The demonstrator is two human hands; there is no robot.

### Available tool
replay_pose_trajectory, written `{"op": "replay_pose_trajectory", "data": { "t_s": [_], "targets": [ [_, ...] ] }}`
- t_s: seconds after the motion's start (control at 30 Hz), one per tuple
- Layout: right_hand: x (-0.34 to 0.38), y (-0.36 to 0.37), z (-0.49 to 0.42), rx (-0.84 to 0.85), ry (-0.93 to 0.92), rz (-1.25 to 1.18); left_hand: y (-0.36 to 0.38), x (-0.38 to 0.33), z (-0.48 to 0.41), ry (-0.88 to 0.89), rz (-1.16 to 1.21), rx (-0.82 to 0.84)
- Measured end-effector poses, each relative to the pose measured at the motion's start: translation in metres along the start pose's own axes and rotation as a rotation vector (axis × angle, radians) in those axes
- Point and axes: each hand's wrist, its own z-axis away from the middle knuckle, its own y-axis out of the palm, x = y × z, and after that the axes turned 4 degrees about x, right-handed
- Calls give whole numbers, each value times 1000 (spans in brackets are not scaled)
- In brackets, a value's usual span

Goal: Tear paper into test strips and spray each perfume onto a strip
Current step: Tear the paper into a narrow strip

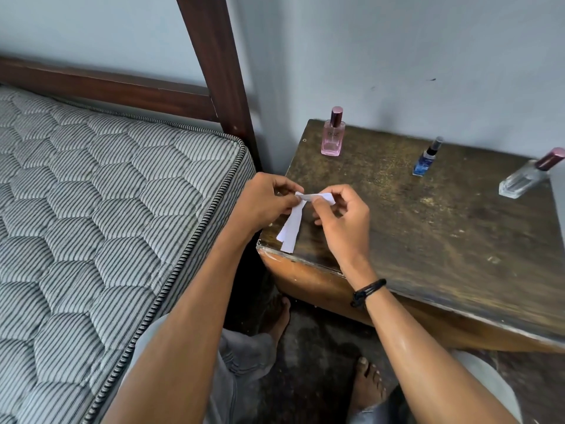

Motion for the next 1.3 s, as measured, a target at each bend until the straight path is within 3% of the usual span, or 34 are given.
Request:
{"op": "replay_pose_trajectory", "data": {
  "t_s": [0.6, 0.73, 0.87, 1.07, 1.3],
  "targets": [
    [6, -4, -2, -107, 15, -49, 2, -3, 0, -68, 55, -50],
    [10, -23, -12, -237, 41, -147, -4, 5, -4, -72, -120, -129],
    [15, -55, -27, -366, 50, -198, -12, 9, -6, -49, -1, -142],
    [11, -56, -22, -165, -75, 39, -1, 12, -13, -16, -200, -46],
    [8, -55, -16, -52, -2, 204, 2, 13, -14, 14, -364, -126]
  ]
}}
